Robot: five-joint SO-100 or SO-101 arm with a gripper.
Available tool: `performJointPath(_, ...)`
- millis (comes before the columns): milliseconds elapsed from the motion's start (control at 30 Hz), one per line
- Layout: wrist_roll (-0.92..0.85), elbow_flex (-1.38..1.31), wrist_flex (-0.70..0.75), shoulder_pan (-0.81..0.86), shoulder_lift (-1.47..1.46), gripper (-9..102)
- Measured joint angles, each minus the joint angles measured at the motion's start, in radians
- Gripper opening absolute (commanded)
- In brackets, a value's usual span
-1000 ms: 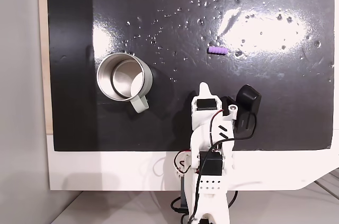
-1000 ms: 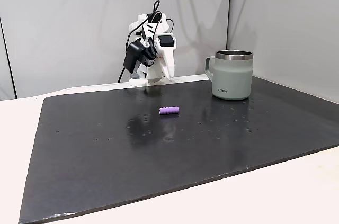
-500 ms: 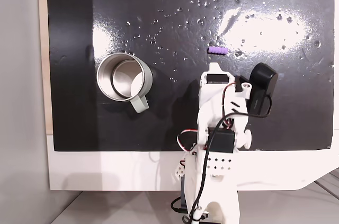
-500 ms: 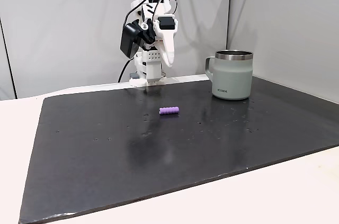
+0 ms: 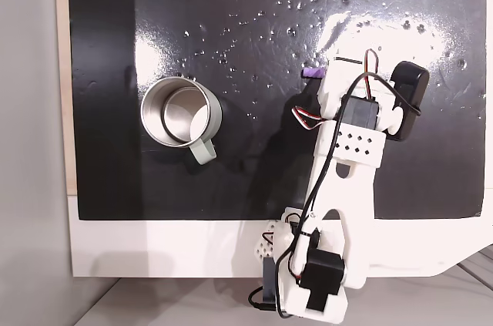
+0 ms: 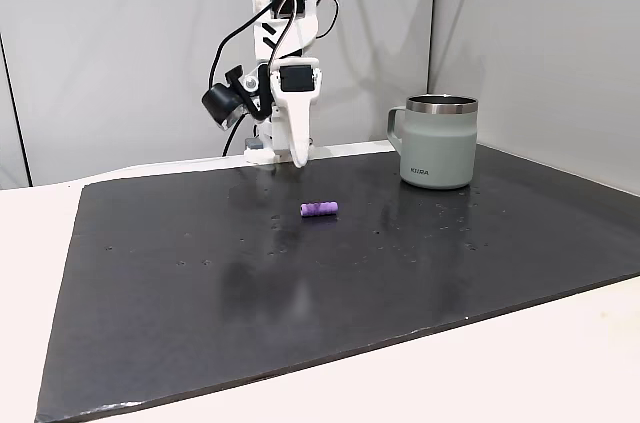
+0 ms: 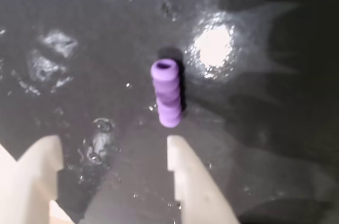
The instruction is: Grasp a pengrip and put it in the cup.
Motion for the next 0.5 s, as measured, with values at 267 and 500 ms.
performJointPath(267,0.025,-0.077,-0.006,-0.009,-0.176,21)
performJointPath(500,0.051,-0.103,-0.035,-0.044,-0.288,20)
